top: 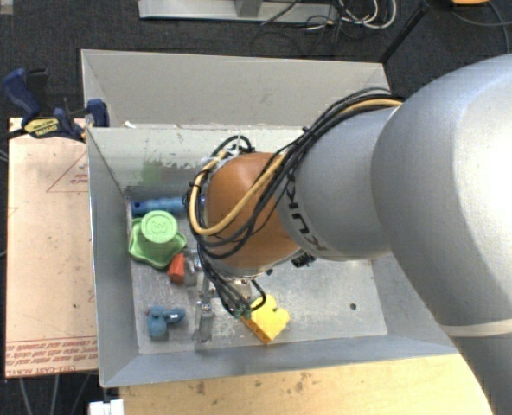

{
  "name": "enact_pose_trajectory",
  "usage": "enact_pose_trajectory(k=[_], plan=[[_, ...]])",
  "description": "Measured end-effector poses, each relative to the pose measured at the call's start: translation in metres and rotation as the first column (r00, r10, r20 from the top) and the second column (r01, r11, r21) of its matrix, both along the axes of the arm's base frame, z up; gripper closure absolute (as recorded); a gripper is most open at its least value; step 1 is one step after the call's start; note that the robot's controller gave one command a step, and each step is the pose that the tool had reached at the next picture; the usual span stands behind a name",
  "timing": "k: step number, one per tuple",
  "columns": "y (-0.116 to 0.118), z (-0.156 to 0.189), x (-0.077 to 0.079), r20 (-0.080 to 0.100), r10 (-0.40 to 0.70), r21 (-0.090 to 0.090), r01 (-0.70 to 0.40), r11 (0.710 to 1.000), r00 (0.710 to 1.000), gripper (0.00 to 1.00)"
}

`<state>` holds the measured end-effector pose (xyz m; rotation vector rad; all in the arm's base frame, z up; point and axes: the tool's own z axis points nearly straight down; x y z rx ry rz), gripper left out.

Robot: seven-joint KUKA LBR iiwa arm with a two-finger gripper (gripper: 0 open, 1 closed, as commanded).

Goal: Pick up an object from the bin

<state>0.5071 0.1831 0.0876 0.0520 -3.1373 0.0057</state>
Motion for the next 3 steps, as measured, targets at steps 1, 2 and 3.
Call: enact_pose_trajectory(k=[1,2,3], plan=[[0.057,-0.02,0.029,-0.007,-0.114,0.003,0.114,0.993,0.993,0.0],[0.053,-0.018,-0.02,0.004,-0.226,0.005,0.226,0.974,0.974,0.0],[0.053,-0.017,-0.019,0.003,-0.229,0.005,0.229,0.973,0.973,1.0]])
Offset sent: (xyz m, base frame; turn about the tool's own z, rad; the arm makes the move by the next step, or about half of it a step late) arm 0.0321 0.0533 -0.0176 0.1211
